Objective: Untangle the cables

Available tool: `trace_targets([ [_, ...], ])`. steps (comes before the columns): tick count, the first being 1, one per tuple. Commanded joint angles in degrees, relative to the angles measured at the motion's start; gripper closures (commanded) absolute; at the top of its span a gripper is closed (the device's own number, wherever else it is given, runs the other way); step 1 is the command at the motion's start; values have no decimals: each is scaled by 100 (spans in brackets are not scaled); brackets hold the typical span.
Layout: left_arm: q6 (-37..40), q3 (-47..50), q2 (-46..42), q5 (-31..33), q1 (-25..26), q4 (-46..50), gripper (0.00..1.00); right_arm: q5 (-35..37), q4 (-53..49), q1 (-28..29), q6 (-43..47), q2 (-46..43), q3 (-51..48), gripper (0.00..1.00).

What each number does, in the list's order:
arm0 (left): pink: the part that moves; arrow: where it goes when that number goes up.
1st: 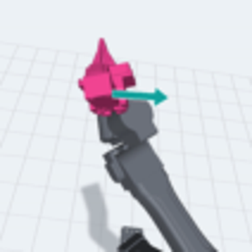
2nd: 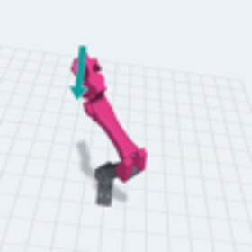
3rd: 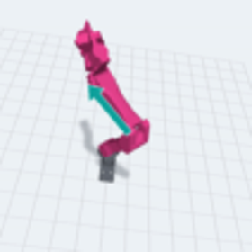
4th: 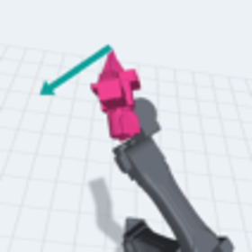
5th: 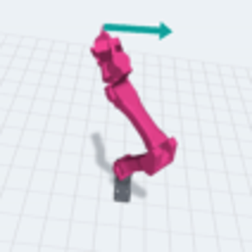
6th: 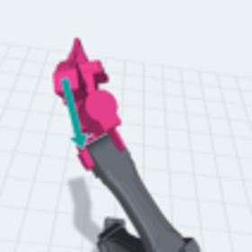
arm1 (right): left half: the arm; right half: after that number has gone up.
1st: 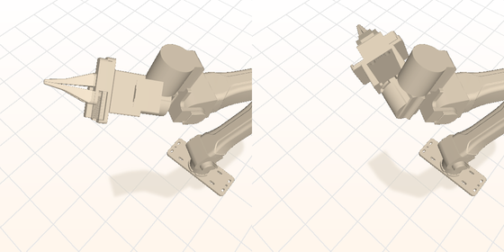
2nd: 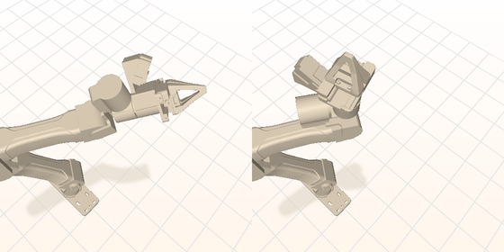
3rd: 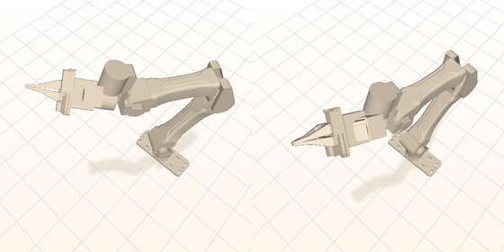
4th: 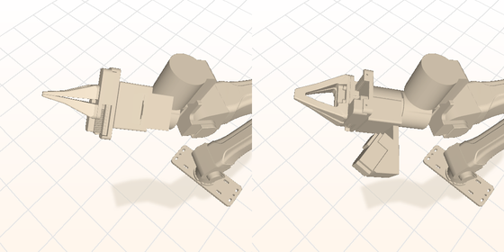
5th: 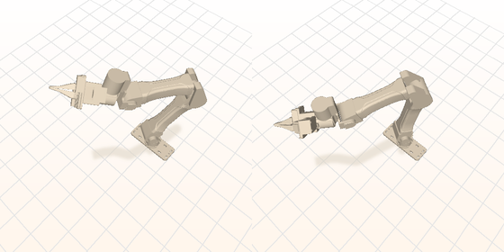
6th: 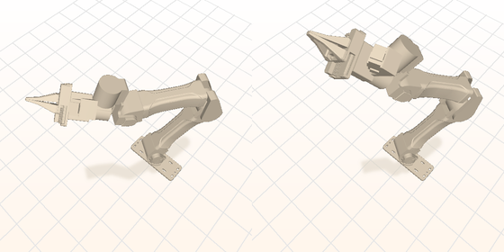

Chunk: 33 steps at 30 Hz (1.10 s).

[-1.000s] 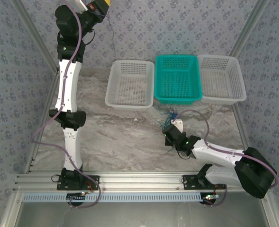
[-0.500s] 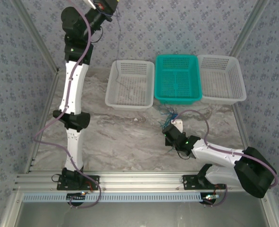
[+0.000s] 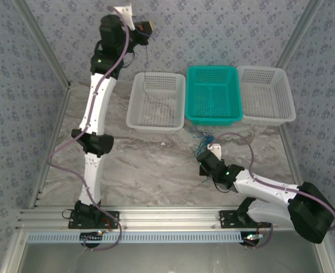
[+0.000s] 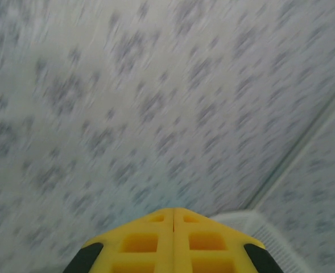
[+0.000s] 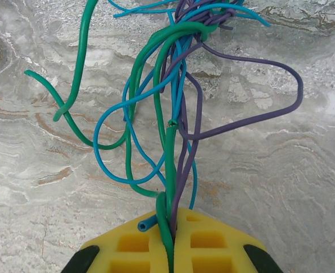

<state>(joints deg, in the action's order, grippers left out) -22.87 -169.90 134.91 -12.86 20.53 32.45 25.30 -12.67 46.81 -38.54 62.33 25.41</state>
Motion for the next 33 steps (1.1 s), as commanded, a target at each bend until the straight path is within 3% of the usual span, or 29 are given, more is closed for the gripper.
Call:
trace_targets([
  [1,673,72,88,1074,194,1568,100,212,-230,37,-123,-161,-49,100],
  [5,665,738,81,1050,304,2027,100,239,-205,38,-127,-214,-57,100],
  [10,591,2067,-47,1272,416,1931,100,186,-347,44,-109,-261,46,100],
  [11,574,2270,-64,1278,416,1885,95,177,-424,41,-98,-311,64,100],
  [12,579,2353,-72,1290,416,1886,83,179,-503,48,-101,-372,79,100],
  [14,627,2429,-171,1322,425,1897,45,210,-660,54,-91,-568,103,100],
  [15,667,2471,-257,1317,440,1874,35,233,-726,50,-91,-663,104,100],
  [18,839,2801,-750,1322,511,1621,20,323,-923,48,-57,-981,145,100],
  [23,1122,3823,-1831,1014,657,1131,7,432,-1246,-36,157,-1277,377,100],
  [28,1285,3660,-1680,1392,680,2061,10,231,-1227,-173,391,-1258,550,100],
  [33,904,5418,-2527,882,674,885,6,141,-1234,-231,350,-1229,593,100],
])
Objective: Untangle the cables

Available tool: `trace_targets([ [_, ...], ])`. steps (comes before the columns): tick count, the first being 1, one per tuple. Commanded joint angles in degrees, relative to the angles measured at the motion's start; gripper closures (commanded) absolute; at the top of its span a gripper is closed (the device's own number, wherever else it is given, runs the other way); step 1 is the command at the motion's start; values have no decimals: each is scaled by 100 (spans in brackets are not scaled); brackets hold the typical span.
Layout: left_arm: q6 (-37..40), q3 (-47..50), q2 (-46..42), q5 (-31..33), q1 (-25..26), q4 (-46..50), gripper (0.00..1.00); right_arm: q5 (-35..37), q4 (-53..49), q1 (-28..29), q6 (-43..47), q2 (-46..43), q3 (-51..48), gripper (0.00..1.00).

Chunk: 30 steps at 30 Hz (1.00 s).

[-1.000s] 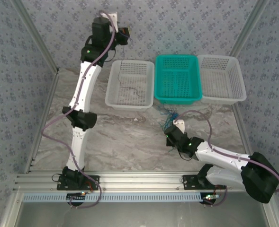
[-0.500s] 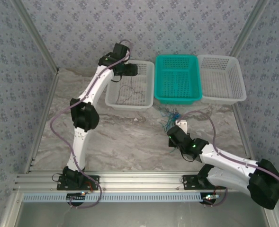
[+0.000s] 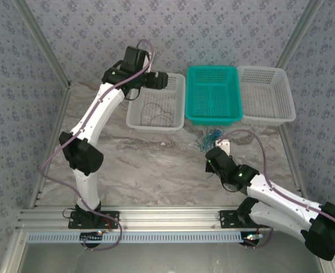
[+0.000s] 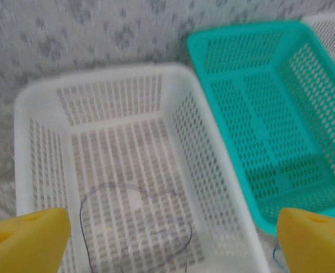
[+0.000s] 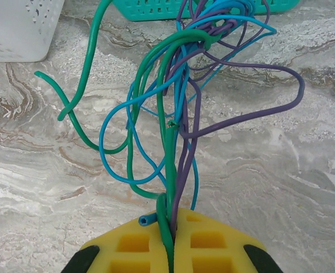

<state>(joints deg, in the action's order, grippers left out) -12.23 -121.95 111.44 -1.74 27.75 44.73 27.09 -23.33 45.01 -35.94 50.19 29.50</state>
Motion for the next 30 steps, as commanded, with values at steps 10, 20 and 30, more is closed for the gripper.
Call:
trace_targets([
  [10,-1147,3303,-1991,-2474,193,-3174,7,-1625,-37,-464,985,-353,374,100],
  [20,186,5501,-3429,-2862,1290,-4162,9,-4272,-383,-1258,1838,-1029,867,100],
  [30,292,7058,-4016,-3435,1364,-4801,8,-4770,-101,-1308,2071,-670,958,100],
])
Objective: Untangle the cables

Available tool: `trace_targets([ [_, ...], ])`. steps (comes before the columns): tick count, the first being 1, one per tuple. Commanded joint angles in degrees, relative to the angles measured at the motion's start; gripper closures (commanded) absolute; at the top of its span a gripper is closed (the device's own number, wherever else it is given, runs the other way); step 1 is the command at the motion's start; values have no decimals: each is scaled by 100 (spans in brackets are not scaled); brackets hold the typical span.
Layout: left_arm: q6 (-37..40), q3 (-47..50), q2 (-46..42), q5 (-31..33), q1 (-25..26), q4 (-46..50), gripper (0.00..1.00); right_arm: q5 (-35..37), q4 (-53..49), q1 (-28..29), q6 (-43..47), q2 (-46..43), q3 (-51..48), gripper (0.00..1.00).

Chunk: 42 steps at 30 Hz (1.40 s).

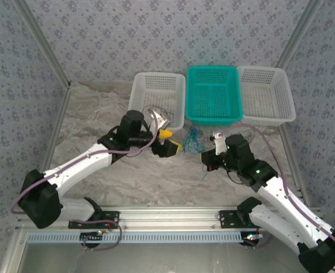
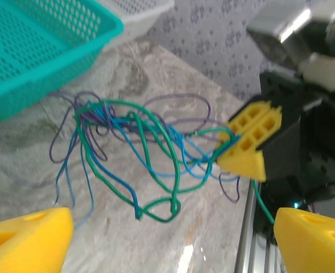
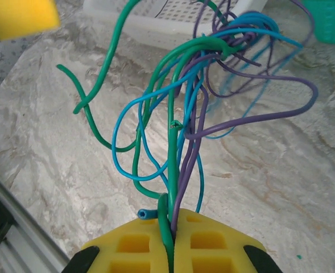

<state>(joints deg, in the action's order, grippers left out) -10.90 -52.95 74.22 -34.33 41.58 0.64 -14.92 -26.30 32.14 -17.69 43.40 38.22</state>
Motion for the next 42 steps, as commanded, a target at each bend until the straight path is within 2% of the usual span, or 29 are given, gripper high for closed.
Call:
trace_targets([
  [1,141,285,-338,-73,-19,-450,8,-645,274,-15,270,30,55,100],
  [4,92,505,-514,205,-57,-529,8,-808,329,-20,460,77,35,100],
  [6,180,500,-623,149,-211,-378,8,-907,236,-31,655,72,54,100],
  [11,723,638,-1156,64,-814,-62,7,-1056,439,36,927,100,-52,100],
  [13,1031,715,-1304,123,-910,61,7,-1007,601,88,1049,86,-125,100],
  [16,1109,870,-1348,-124,-942,-104,7,-1049,839,198,1160,94,-152,100],
  [21,822,1140,-1335,-609,-939,-600,6,-1424,1004,441,1379,382,-5,100],
  [25,995,1308,-1443,-368,-1008,-445,6,-1401,879,512,1405,538,200,100],
  [27,1065,1523,-1737,22,-1151,-382,6,-1356,724,502,1489,476,308,100],
  [29,550,1831,-2059,348,-1396,-742,6,-1448,710,490,1538,375,319,100],
  [31,-456,2086,-2287,389,-1731,-1271,7,-1592,802,477,1526,248,296,100],
  [33,-1550,2156,-2330,608,-1939,-1460,12,-1673,984,461,1445,145,251,100],
  [39,-4500,2317,-1894,779,-1958,-1937,29,-1713,1561,440,1218,-7,147,100],
  [42,-5623,2476,-1657,956,-1969,-1920,34,-1751,1740,431,1165,8,167,100],
])
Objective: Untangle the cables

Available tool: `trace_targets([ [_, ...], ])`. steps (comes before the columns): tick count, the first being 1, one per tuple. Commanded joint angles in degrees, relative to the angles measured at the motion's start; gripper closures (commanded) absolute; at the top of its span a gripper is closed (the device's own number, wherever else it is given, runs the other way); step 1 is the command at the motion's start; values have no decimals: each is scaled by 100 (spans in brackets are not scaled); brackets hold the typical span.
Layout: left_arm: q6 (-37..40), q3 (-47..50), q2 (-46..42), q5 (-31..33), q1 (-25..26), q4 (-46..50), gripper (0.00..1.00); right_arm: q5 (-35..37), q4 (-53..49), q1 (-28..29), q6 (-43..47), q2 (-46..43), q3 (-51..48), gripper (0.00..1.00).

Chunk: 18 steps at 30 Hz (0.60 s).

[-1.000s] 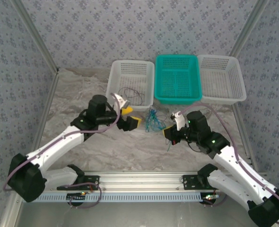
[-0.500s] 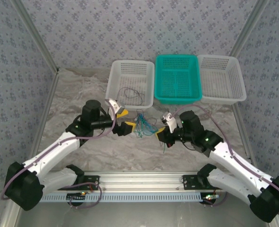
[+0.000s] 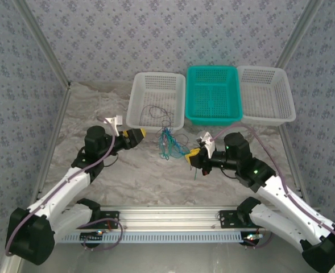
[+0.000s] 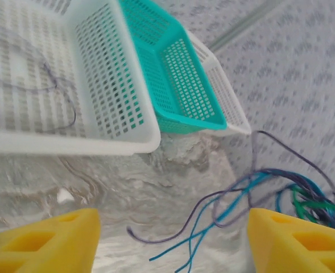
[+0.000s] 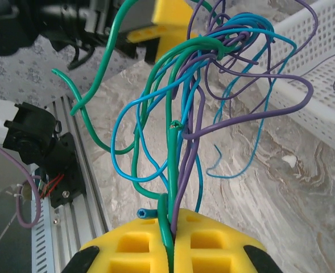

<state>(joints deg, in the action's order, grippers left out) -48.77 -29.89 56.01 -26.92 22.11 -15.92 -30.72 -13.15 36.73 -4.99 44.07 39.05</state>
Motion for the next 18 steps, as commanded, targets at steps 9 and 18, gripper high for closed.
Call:
trace_targets([
  [9,-2531,153,728,-118,52,-769,7,-338,686,-10,-243,48,60,100],
  [18,-2694,-174,1552,-265,565,-1446,27,-347,809,14,-318,57,34,100],
])
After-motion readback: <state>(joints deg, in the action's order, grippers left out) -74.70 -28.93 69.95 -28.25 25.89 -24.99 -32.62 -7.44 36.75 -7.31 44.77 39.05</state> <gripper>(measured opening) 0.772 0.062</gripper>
